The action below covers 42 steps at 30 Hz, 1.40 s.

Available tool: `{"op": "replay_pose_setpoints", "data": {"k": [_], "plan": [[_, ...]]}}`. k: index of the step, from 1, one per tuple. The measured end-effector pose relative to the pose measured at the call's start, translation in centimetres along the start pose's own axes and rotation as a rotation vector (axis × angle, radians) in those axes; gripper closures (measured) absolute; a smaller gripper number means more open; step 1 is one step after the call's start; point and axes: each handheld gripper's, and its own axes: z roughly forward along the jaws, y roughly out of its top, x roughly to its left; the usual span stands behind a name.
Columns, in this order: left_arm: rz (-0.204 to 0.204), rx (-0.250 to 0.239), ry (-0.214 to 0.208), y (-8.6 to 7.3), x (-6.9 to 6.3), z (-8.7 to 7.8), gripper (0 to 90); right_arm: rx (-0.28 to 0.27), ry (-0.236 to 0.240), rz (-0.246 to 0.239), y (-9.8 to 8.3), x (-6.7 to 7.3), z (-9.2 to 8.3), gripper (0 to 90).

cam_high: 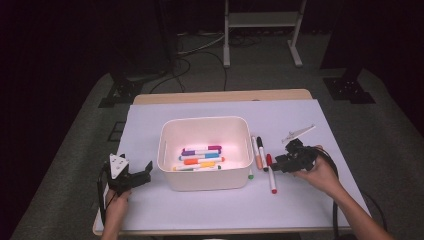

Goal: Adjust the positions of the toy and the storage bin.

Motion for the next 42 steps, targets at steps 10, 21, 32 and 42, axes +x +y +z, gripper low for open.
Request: {"op": "replay_pose_setpoints", "data": {"k": [10, 21, 32, 42], "plan": [[-0.001, 0.0, -0.001, 0.0, 0.0, 0.0, 0.0, 0.022, -0.039, 0.03, -1.1, 0.5, 2.3, 52.5], [-0.001, -0.001, -0.002, 0.0, 0.0, 0.0, 0.0, 0.05, -0.155, 0.07, -2.4, -0.6, 1.6, 54.8], [0.0, 0.0, 0.0, 0.0, 0.0, 0.0, 0.0, 0.052, -0.219, 0.105, -4.7, -2.3, -0.2, 67.7], [0.0, -0.001, -0.001, 0.0, 0.0, 0.0, 0.0, 0.043, -0.185, 0.128, -4.9, -3.2, -0.6, 76.0]]}}
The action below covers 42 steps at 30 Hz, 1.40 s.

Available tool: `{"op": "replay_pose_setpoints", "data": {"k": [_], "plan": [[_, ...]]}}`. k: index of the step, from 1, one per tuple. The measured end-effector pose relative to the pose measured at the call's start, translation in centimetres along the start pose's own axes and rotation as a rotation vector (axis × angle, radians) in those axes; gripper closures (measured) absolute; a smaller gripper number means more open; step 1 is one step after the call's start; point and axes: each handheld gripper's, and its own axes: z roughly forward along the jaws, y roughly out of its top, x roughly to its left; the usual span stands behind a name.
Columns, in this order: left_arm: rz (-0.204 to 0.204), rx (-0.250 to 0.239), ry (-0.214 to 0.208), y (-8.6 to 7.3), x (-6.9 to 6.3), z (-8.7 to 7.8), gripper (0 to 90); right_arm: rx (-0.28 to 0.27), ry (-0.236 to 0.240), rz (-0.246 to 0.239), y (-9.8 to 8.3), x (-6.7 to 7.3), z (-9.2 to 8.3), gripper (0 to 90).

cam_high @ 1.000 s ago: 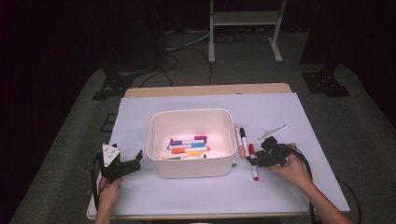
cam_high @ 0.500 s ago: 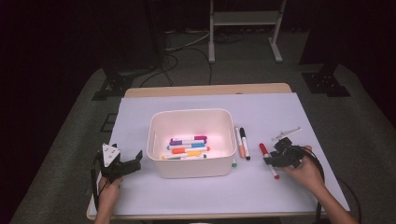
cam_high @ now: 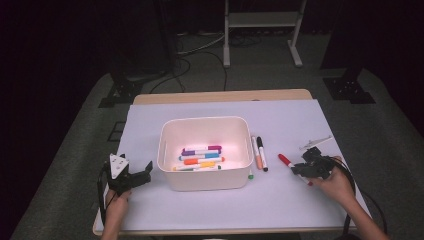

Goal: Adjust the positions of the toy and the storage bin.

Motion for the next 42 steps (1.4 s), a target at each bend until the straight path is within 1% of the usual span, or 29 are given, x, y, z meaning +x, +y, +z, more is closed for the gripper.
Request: {"op": "replay_pose_setpoints", "data": {"k": [3, 7, 13, 15, 19, 21, 23, 25, 28, 30, 32, 35, 42], "plan": [[0.0, 0.001, 0.0, 0.0, 0.0, 0.0, 0.0, 0.002, 0.015, 0.006, 0.0, -0.1, -0.1, 76.0], [-0.001, 0.0, 0.0, 0.0, 0.0, 0.0, 0.0, -0.013, 0.028, 0.01, 0.1, -0.2, -0.6, 76.1], [0.003, 0.002, 0.001, 0.0, 0.0, 0.0, 0.0, -0.066, 0.079, 0.027, 0.7, -0.2, -2.1, 76.1], [0.003, 0.002, 0.002, 0.0, 0.0, 0.0, 0.0, -0.082, 0.095, 0.022, 1.0, -0.2, -2.5, 76.0], [0.004, 0.005, 0.001, 0.0, 0.0, 0.0, 0.0, -0.099, 0.114, 0.017, 1.6, 0.1, -3.4, 76.0], [0.005, 0.005, 0.001, 0.0, 0.0, 0.0, 0.0, -0.109, 0.116, 0.006, 2.0, 0.3, -3.9, 76.0], [0.005, 0.002, 0.001, 0.0, 0.0, 0.0, 0.0, -0.116, 0.125, 0.004, 2.4, 0.5, -4.3, 76.0], [0.006, 0.003, 0.0, 0.0, 0.0, 0.0, 0.0, -0.126, 0.136, -0.011, 2.9, 0.8, -4.8, 76.0], [0.005, 0.002, 0.0, 0.0, 0.0, 0.0, 0.0, -0.141, 0.155, -0.017, 3.6, 1.3, -5.7, 76.0], [0.006, 0.002, 0.0, 0.0, 0.0, 0.0, 0.0, -0.15, 0.164, -0.032, 4.1, 1.7, -6.2, 76.0], [0.006, 0.002, 0.0, 0.0, 0.0, 0.0, 0.0, -0.162, 0.184, -0.044, 4.6, 2.0, -6.9, 76.0], [0.006, 0.003, 0.0, 0.0, 0.0, 0.0, 0.0, -0.174, 0.193, -0.069, 5.5, 2.6, -7.9, 76.0], [0.008, 0.004, 0.001, 0.0, 0.0, 0.0, 0.0, -0.203, 0.229, -0.144, 8.2, 4.7, -10.3, 76.0]]}}
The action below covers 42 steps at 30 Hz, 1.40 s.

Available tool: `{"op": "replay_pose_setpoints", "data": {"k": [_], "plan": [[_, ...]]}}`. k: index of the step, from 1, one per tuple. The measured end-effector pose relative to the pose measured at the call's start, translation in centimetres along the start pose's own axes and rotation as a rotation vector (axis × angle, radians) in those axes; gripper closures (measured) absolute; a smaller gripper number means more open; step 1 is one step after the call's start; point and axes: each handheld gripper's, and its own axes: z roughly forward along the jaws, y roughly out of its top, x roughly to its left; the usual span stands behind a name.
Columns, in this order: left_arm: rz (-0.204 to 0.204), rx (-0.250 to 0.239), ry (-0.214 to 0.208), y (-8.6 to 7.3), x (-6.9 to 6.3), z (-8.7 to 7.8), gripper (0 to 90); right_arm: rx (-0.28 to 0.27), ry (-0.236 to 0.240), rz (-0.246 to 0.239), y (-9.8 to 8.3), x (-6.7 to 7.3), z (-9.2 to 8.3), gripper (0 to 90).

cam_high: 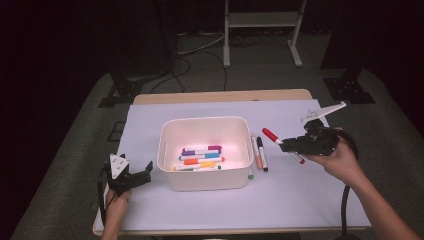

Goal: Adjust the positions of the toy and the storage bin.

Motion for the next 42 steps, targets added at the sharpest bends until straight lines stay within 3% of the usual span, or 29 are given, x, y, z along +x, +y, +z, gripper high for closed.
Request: {"op": "replay_pose_setpoints", "data": {"k": [8, 18, 30, 42], "plan": [[0.0, -0.003, -0.002, 0.0, 0.0, 0.0, 0.0, -0.02, 0.043, -0.099, 4.0, 3.0, -0.2, 76.0], [-0.003, -0.003, -0.002, 0.0, 0.0, 0.0, 0.0, -0.006, 0.118, -0.189, 7.7, 6.3, 1.3, 76.0], [0.001, -0.001, -0.006, 0.0, 0.0, 0.0, 0.0, 0.031, 0.205, -0.269, 10.4, 9.2, 4.3, 76.0], [0.003, -0.003, -0.006, 0.0, 0.0, 0.0, 0.0, 0.078, 0.277, -0.308, 11.8, 11.1, 8.1, 76.0]]}}
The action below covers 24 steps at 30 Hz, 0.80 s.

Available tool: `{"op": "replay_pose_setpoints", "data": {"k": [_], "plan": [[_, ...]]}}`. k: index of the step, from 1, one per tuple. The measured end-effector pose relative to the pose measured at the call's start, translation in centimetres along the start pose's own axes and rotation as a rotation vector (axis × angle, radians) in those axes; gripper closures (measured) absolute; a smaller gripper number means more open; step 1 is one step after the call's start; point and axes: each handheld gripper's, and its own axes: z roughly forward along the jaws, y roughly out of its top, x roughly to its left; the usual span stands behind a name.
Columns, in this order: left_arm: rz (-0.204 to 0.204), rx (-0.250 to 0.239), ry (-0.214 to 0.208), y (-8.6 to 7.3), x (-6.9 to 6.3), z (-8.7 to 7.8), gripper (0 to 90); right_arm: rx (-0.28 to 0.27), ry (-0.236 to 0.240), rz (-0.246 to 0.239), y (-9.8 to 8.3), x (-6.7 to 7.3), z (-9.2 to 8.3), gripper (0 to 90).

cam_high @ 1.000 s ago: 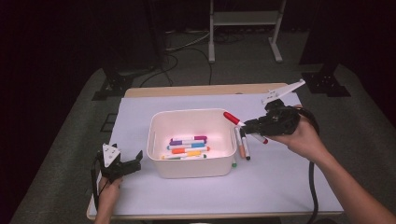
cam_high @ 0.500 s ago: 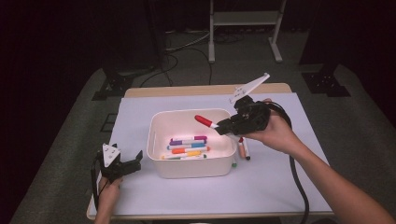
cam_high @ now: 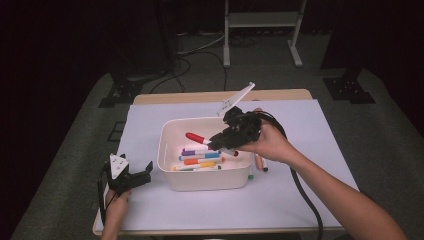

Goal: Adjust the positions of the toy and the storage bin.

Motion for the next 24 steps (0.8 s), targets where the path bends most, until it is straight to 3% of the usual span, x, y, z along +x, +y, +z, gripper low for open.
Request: {"op": "replay_pose_setpoints", "data": {"k": [12, 24], "plan": [[-0.003, -0.003, -0.003, 0.0, 0.0, 0.0, 0.0, 0.038, 0.066, -0.015, 0.8, -0.5, 4.1, 76.0], [-0.006, -0.005, -0.006, 0.0, 0.0, 0.0, 0.0, 0.095, 0.089, -0.033, 0.8, -1.4, 7.9, 75.9]]}}
